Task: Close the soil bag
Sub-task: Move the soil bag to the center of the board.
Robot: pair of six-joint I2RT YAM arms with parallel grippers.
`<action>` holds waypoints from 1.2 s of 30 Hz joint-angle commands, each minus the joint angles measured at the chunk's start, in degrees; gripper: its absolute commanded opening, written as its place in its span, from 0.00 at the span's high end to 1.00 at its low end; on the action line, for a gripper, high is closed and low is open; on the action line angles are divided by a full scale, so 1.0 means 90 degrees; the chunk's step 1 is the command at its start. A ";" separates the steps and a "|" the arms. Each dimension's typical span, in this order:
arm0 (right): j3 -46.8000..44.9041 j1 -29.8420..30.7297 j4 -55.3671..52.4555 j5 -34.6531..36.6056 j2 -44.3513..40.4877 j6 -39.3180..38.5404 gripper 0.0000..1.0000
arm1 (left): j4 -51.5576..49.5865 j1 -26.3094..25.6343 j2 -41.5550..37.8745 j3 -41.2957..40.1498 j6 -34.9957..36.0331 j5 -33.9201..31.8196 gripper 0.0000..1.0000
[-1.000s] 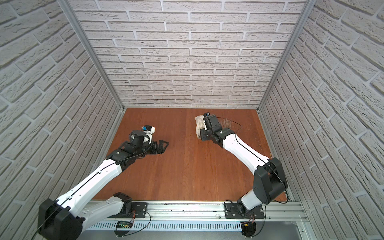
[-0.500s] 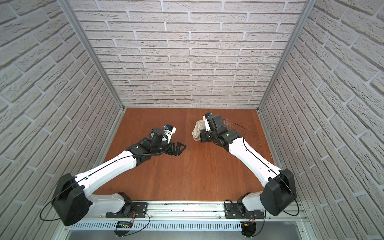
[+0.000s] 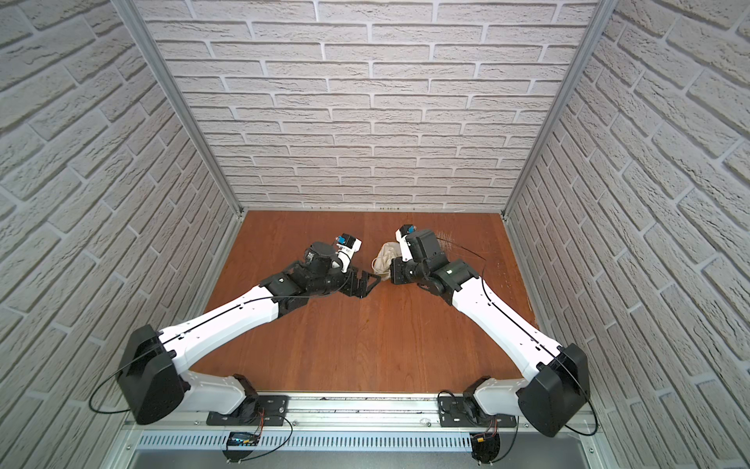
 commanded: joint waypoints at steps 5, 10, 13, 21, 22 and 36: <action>0.0099 0.0173 0.0015 -0.0110 -0.0398 0.0137 0.97 | 0.0104 -0.0055 0.0307 0.0275 0.0165 -0.0125 0.02; 0.0168 0.0233 -0.0118 -0.0089 -0.0473 0.0121 0.97 | 0.0049 -0.0051 0.0418 0.0375 0.0193 -0.0304 0.07; 0.0169 0.0288 -0.0193 -0.0052 -0.0523 0.0131 0.97 | 0.0119 -0.0051 0.0443 0.0435 0.0200 -0.0326 0.16; 0.0159 0.0389 -0.0325 0.0008 -0.0627 0.0164 0.97 | 0.0028 -0.0049 0.0758 0.0764 0.0229 -0.0174 0.54; 0.0158 0.0395 -0.0337 0.0028 -0.0656 0.0175 0.97 | -0.0032 -0.0053 0.0803 0.0809 0.0236 -0.0147 0.64; 0.0660 0.0364 -0.1416 0.0622 -0.1084 0.0092 0.25 | -0.0677 0.0079 -0.0278 0.0968 0.0186 -0.0210 1.00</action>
